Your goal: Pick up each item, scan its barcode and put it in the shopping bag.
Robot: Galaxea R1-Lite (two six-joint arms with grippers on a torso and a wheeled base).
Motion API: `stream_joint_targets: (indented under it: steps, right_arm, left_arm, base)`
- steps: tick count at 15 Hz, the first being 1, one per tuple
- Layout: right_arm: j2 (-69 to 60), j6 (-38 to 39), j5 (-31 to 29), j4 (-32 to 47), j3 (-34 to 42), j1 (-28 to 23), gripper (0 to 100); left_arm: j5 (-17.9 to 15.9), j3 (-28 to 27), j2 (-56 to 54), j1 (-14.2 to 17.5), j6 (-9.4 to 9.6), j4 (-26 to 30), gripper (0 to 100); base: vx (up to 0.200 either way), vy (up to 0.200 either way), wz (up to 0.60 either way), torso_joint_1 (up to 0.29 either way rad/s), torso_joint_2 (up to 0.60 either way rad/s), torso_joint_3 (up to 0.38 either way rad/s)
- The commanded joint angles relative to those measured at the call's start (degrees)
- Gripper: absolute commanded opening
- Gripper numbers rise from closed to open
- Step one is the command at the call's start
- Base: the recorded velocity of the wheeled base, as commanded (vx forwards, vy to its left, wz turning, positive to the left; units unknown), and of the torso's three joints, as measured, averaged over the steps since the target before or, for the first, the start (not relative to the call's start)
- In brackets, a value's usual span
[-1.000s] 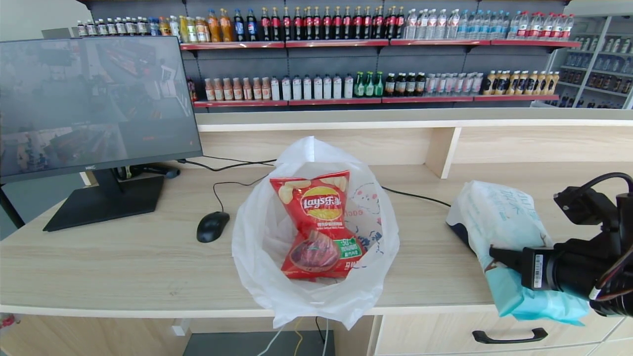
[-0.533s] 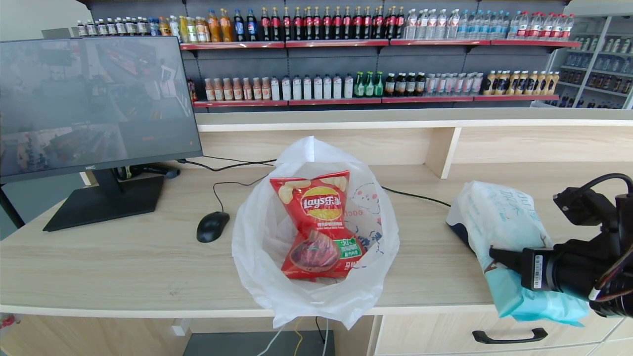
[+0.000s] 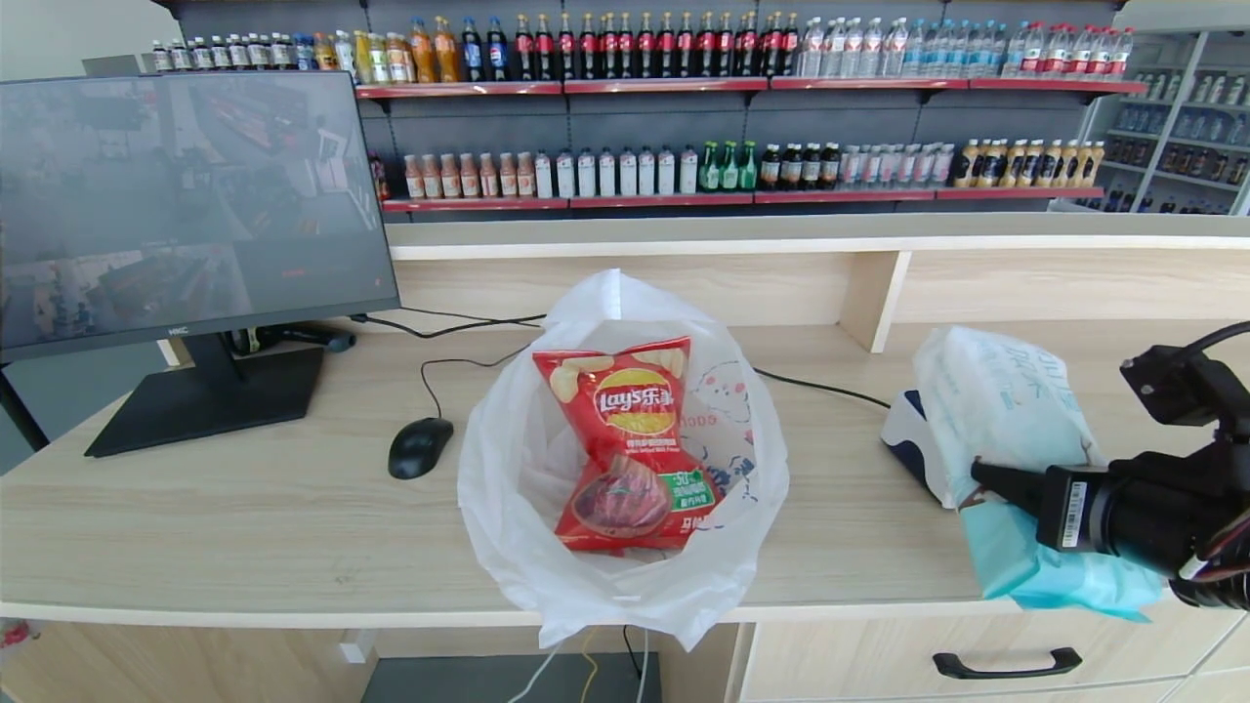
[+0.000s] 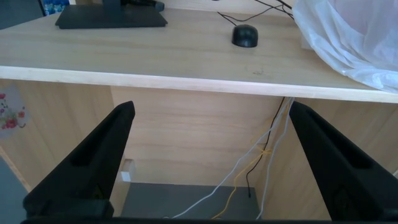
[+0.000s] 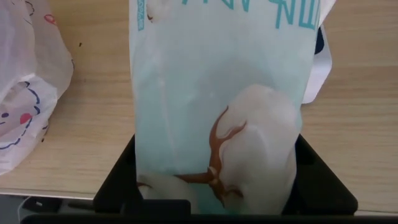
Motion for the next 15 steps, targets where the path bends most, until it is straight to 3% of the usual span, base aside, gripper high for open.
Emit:
stream_joint_targets:
  steps: [1, 4, 7, 9, 13, 15]
  right_arm:
    - [-2.90, -0.42, 0.07, -1.59, 0.59, 0.20, 0]
    - [-9.58, -1.30, 0.07, -3.70, 1.82, 0.90, 0]
    - [-14.50, -4.73, 0.07, -8.18, 3.58, 6.79, 0]
    - [-14.68, -7.19, 0.07, -11.43, 3.05, 7.14, 0]
    - [-7.30, -11.58, -0.01, -32.97, 2.00, 7.06, 0]
    - [-6.42, -13.69, -0.01, -35.43, 3.84, 7.85, 0]
  left_arm:
    - [0.00, 0.00, -0.02, 0.00, 0.00, 0.00, 100]
    - [0.00, 0.00, -0.02, 0.00, -0.09, 0.00, 100]
    - [0.00, 0.00, -0.02, 0.00, -0.09, 0.00, 100]
    - [0.00, 0.00, -0.02, 0.00, -0.09, 0.00, 100]
    - [0.00, 0.00, -0.02, 0.00, 0.00, 0.00, 100]
    - [0.00, 0.00, -0.02, 0.00, -0.09, 0.00, 100]
  base:
    - [0.000, 0.000, 0.00, 0.000, 0.00, 0.000]
    - [0.000, 0.000, 0.00, 0.000, 0.00, 0.000]
    - [0.000, 0.000, 0.00, 0.000, 0.00, 0.000]
    - [0.000, 0.000, 0.00, 0.000, 0.00, 0.000]
    - [0.000, 0.000, 0.00, 0.000, 0.00, 0.000]
    - [0.000, 0.000, 0.00, 0.000, 0.00, 0.000]
